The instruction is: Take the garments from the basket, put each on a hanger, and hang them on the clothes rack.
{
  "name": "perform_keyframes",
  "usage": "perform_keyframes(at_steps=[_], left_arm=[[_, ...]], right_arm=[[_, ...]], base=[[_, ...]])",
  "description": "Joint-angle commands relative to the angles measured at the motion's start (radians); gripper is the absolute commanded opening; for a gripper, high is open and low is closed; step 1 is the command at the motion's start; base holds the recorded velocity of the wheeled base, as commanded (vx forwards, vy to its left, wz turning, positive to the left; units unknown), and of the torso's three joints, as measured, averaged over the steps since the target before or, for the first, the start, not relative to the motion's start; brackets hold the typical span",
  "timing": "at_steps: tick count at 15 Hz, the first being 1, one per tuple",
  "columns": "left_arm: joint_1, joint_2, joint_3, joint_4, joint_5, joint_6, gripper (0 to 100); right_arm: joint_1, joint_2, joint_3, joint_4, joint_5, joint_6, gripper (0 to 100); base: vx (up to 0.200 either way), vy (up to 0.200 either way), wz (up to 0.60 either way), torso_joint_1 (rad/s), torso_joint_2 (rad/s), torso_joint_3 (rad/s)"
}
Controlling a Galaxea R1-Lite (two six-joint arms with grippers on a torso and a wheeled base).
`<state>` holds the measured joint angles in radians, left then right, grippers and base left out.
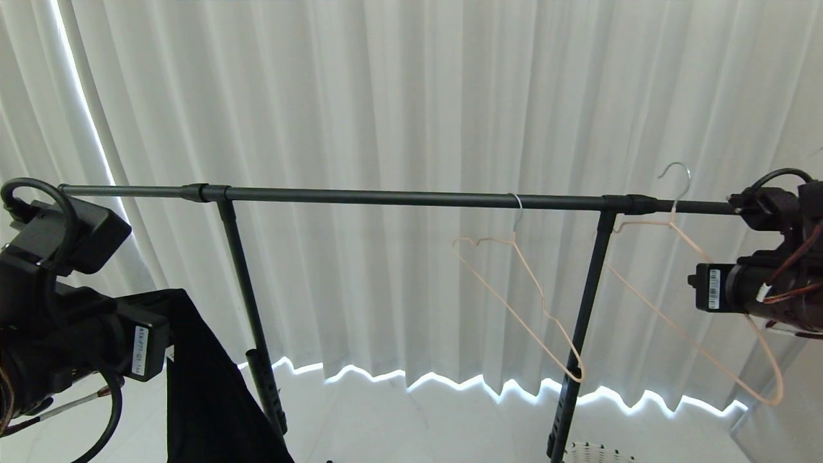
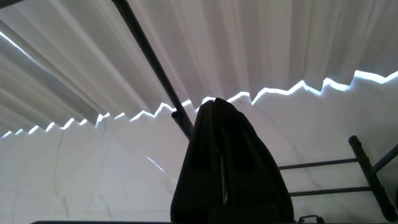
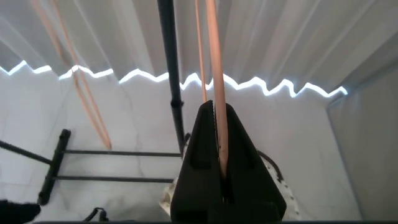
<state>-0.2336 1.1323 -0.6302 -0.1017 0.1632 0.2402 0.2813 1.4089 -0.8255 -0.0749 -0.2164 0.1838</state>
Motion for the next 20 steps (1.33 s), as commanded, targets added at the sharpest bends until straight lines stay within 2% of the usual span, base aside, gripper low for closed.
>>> perform_keyframes(at_steps=[1,9,12,15,17,20], left_arm=[[0.000,0.001,0.003,0.000,0.002,-0.002,0],[0.000,-0.009,0.023,-0.001,0.002,-0.002,0],[-0.001,-0.026,0.044,-0.001,0.002,-0.002,0],[-0.009,-0.034,0.044,-0.001,-0.001,0.004,0],[-0.038,-0.034,0.044,-0.001,-0.001,0.004,0],[-0.122,-0.009,0.024,-0.001,0.009,0.004,0]], right_arm=[[-0.001,-0.117,0.072,0.000,-0.003,-0.021,0],[0.003,-0.329,0.223,0.007,0.008,-0.159,0],[0.021,-0.392,0.255,0.014,0.040,-0.188,0],[0.085,-0.424,0.259,0.032,0.066,-0.190,0],[0.141,-0.433,0.258,0.032,0.129,-0.188,0],[0.277,-0.435,0.258,0.032,0.227,-0.182,0]], base=[[-0.200,0.000,0.00,0.017,0.00,0.007],[-0.200,0.000,0.00,-0.002,0.00,0.004],[-0.200,0.000,0.00,-0.001,0.00,-0.001],[-0.067,0.000,0.00,0.002,0.00,-0.001],[0.000,0.000,0.00,0.000,0.00,0.000],[0.000,0.000,0.00,0.000,0.00,0.000]])
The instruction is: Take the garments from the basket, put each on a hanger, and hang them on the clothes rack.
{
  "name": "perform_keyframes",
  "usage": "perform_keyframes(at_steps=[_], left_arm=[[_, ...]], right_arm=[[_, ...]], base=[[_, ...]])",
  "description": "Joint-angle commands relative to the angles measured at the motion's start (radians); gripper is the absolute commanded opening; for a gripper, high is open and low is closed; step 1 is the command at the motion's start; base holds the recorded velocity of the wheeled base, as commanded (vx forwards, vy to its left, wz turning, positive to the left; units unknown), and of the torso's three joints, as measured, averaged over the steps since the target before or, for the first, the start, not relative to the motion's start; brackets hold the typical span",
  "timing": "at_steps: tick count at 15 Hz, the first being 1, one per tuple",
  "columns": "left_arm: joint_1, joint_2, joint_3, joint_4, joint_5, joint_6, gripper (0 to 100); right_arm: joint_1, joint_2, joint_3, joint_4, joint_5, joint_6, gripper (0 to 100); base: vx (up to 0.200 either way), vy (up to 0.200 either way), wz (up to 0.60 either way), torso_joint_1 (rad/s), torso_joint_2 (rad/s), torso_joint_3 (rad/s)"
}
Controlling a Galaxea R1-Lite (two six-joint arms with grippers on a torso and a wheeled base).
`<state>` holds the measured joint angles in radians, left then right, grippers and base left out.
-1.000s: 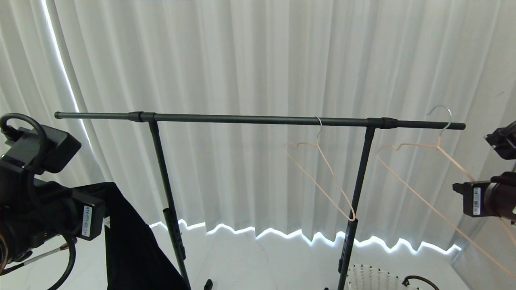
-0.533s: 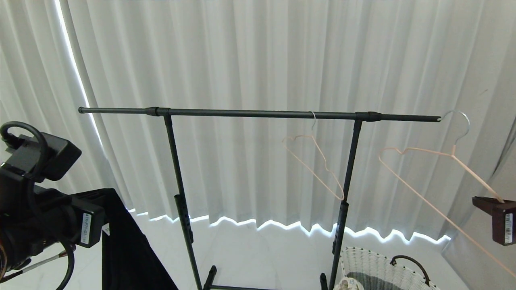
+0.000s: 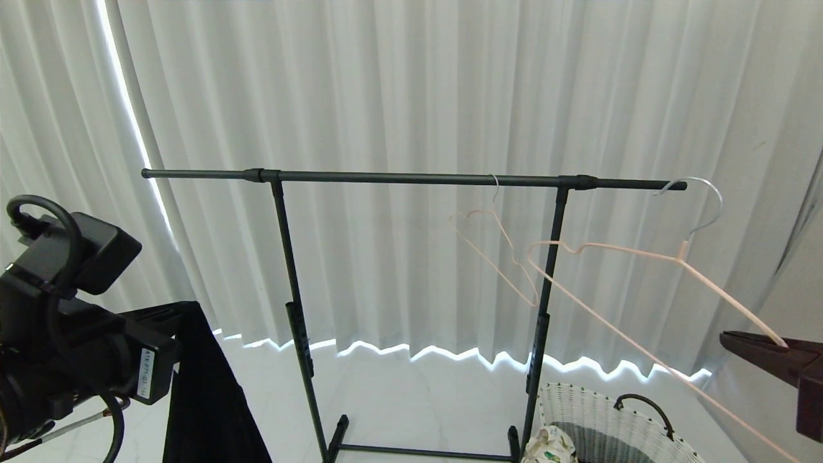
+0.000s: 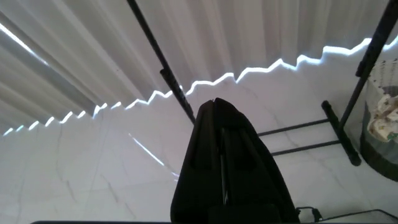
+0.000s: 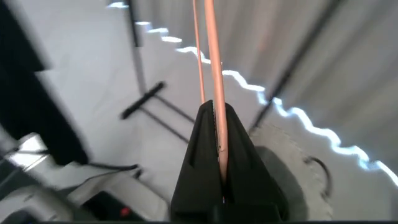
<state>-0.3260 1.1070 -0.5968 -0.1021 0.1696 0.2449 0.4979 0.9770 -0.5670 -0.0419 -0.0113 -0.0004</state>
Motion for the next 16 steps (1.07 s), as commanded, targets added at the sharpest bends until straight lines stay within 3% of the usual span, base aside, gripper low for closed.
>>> perform_keyframes(at_steps=[1,4,6,7,10,12,16], left_arm=[[-0.045,0.043,-0.017,-0.001,0.008,-0.003,0],[-0.048,0.172,-0.081,-0.001,0.051,-0.030,0],[-0.068,0.243,-0.144,0.001,0.053,-0.093,0],[-0.094,0.300,-0.198,0.001,0.074,-0.164,0],[-0.147,0.427,-0.316,0.001,0.180,-0.337,0],[-0.166,0.475,-0.377,0.001,0.212,-0.406,0],[-0.208,0.479,-0.403,0.001,0.214,-0.411,0]], right_arm=[[0.110,0.000,0.001,-0.001,0.065,0.003,0],[0.265,0.028,0.003,-0.001,0.152,0.043,0],[0.363,0.057,0.001,-0.010,0.152,0.112,0],[0.424,0.086,0.001,-0.044,0.152,0.161,0],[0.490,0.166,0.001,-0.179,0.152,0.221,0],[0.528,0.207,0.001,-0.233,0.152,0.238,0],[0.539,0.293,0.001,-0.340,0.146,0.252,0]], base=[[0.000,0.000,0.00,0.000,0.00,0.000],[0.000,0.000,0.00,0.000,0.00,0.000],[0.000,0.000,0.00,0.000,0.00,0.000],[0.000,0.000,0.00,0.000,0.00,0.000],[0.000,0.000,0.00,0.000,0.00,0.000],[0.000,0.000,0.00,0.000,0.00,0.000],[0.000,0.000,0.00,0.000,0.00,0.000]])
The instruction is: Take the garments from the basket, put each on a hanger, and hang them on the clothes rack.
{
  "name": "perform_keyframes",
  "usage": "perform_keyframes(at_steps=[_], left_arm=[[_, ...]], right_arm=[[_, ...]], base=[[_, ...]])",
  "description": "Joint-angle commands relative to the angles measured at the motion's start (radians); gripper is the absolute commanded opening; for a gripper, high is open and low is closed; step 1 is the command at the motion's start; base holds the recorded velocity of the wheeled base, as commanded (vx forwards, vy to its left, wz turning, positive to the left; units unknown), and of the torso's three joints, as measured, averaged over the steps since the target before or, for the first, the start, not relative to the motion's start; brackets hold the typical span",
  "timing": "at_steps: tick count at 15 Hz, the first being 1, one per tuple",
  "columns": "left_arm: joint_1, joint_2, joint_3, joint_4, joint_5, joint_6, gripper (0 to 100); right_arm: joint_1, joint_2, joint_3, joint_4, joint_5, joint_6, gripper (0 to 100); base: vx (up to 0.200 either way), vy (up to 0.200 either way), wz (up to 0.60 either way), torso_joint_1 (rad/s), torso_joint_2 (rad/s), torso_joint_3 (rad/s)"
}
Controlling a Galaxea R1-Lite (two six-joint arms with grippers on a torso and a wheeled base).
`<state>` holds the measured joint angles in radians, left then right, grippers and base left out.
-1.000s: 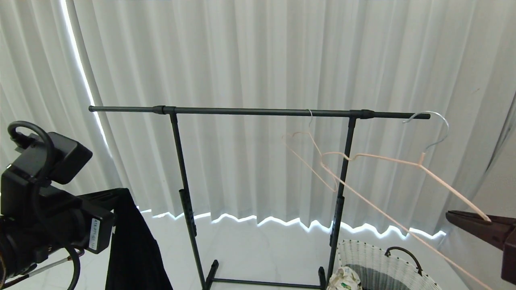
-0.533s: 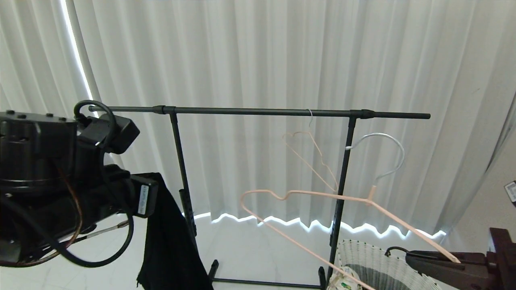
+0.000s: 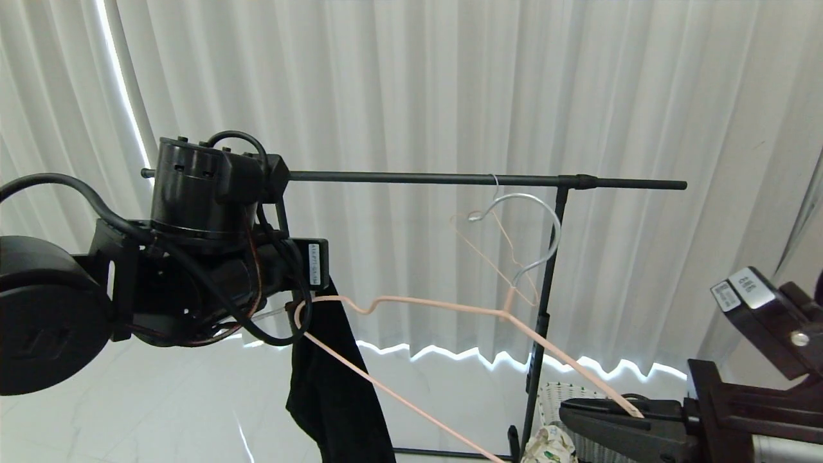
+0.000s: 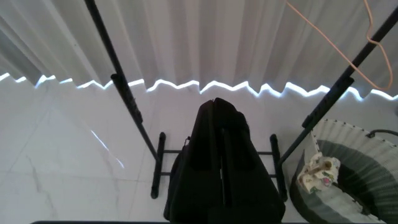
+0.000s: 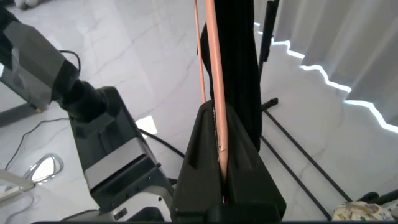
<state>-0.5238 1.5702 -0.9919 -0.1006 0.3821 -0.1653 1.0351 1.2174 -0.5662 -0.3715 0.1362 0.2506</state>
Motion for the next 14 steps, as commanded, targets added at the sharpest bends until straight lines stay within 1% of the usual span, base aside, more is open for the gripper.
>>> perform_keyframes(at_steps=[1,4,5,7,10,14], left_arm=[[-0.016,0.014,-0.010,-0.001,0.001,0.000,0],[-0.015,0.013,-0.010,-0.001,0.006,0.000,0],[-0.013,0.014,-0.008,-0.001,0.029,0.000,0],[-0.016,0.013,-0.004,-0.001,0.034,0.000,0],[-0.028,0.014,-0.005,-0.001,0.034,0.000,0],[-0.039,0.013,-0.005,-0.001,0.034,0.000,0]], right_arm=[[0.000,0.071,0.000,-0.026,-0.001,0.012,0],[-0.033,0.091,0.002,-0.037,-0.020,0.013,0],[-0.058,0.091,-0.003,-0.038,-0.033,0.013,0],[-0.078,0.088,-0.006,-0.050,-0.040,0.015,0],[-0.075,0.111,-0.012,-0.110,-0.040,0.010,0],[-0.070,0.131,-0.043,-0.115,-0.036,0.009,0]], base=[[0.000,0.000,0.00,0.000,0.00,0.000],[0.000,0.000,0.00,0.000,0.00,0.000],[0.000,0.000,0.00,0.000,0.00,0.000],[0.000,0.000,0.00,0.000,0.00,0.000],[0.000,0.000,0.00,0.000,0.00,0.000],[0.000,0.000,0.00,0.000,0.00,0.000]])
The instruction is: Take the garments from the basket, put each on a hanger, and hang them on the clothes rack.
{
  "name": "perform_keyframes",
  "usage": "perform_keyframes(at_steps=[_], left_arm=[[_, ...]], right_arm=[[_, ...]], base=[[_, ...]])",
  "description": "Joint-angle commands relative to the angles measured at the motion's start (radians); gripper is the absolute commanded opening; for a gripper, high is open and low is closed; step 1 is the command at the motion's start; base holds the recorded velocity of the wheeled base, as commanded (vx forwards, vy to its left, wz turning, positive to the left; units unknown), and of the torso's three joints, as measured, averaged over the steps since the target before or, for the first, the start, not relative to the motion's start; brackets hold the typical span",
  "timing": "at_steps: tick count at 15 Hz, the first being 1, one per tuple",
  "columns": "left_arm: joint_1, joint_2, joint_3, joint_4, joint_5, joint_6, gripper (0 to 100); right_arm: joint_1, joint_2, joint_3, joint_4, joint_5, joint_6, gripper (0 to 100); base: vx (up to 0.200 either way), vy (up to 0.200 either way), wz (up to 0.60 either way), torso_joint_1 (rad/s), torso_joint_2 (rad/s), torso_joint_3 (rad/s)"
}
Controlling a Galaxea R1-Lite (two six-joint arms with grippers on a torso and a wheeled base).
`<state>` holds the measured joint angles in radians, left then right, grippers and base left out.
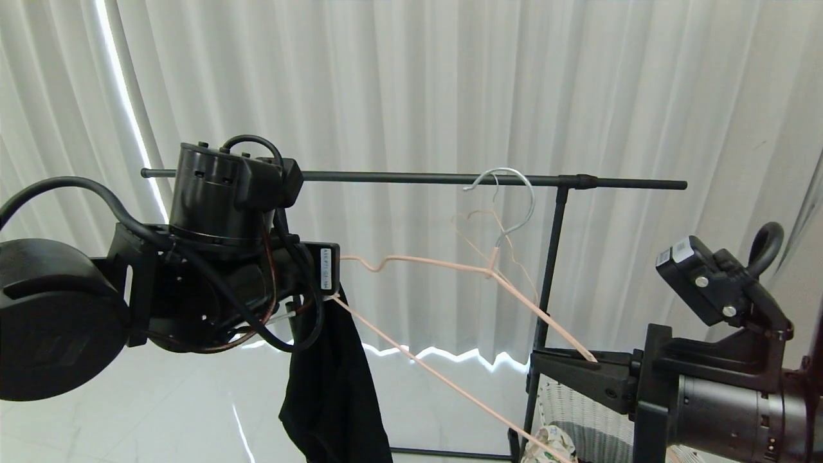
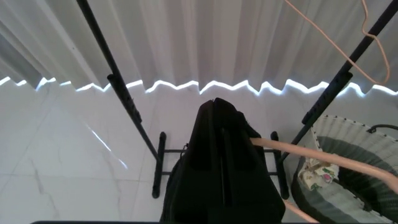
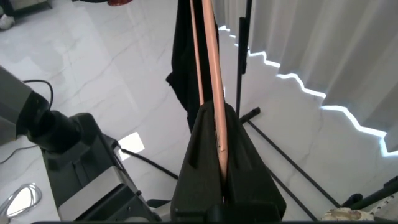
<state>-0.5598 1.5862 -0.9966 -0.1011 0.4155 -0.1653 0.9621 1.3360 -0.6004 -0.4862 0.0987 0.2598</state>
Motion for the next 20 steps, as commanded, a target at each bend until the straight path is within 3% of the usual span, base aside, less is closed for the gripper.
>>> perform_keyframes(at_steps=[1,11,15,17,20], left_arm=[[-0.005,-0.003,0.000,0.000,0.000,0.000,0],[-0.077,-0.015,-0.002,0.001,0.002,-0.037,0],[-0.180,-0.054,0.001,0.003,0.014,-0.025,0],[-0.207,-0.049,0.003,0.004,0.065,-0.023,0],[-0.249,-0.052,0.003,0.003,0.074,-0.016,0]], right_arm=[[0.004,0.025,-0.015,0.000,-0.002,-0.001,0],[0.006,0.152,-0.076,-0.061,-0.004,-0.002,0],[0.027,0.218,-0.131,-0.061,-0.002,-0.001,0],[0.038,0.238,-0.154,-0.061,-0.002,0.001,0],[0.043,0.258,-0.162,-0.061,-0.004,0.001,0]], base=[[0.000,0.000,0.00,0.000,0.00,0.000],[0.000,0.000,0.00,0.000,0.00,0.000],[0.000,0.000,0.00,0.000,0.00,0.000],[0.000,0.000,0.00,0.000,0.00,0.000],[0.000,0.000,0.00,0.000,0.00,0.000]])
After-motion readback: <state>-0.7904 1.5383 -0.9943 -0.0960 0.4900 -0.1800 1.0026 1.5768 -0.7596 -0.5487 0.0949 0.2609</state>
